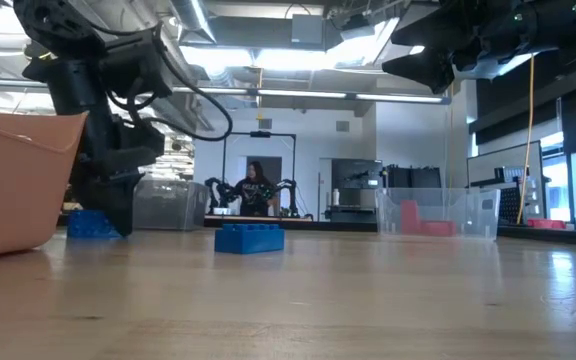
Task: Sort & place blocks by color
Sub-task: Put the top left blue gamepiece into the black bin
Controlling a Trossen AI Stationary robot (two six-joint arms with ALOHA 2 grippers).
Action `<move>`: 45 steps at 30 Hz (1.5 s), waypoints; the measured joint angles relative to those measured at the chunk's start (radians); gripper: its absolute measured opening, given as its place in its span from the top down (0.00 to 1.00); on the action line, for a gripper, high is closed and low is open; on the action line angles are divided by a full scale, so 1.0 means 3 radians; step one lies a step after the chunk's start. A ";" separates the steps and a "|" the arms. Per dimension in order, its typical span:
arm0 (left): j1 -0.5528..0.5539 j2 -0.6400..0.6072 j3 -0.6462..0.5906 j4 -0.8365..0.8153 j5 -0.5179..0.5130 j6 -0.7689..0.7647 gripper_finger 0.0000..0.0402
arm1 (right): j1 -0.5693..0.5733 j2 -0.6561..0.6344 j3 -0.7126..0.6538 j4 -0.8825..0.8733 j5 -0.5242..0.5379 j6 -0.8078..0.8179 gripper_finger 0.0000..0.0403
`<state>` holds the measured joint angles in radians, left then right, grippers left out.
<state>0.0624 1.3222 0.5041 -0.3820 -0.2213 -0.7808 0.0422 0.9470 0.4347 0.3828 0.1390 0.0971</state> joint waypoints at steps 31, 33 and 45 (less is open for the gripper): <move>0.0000 -0.0310 0.0231 0.0090 -0.0719 0.0639 0.98 | 0.0000 0.0000 0.0000 -0.0024 -0.0001 0.0008 0.25; -0.0001 -0.0310 0.0231 0.0092 -0.0718 0.0639 0.99 | 0.0000 0.0000 0.0000 -0.0024 -0.0001 0.0009 0.25; 0.0000 -0.0310 0.0231 0.0046 -0.0966 0.0690 0.91 | 0.0001 0.0000 0.0000 -0.0024 0.0000 0.0009 0.25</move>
<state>0.0624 1.2293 0.5735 -0.3684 -0.5110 -0.5739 0.0424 0.9470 0.4347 0.3756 0.1389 0.0998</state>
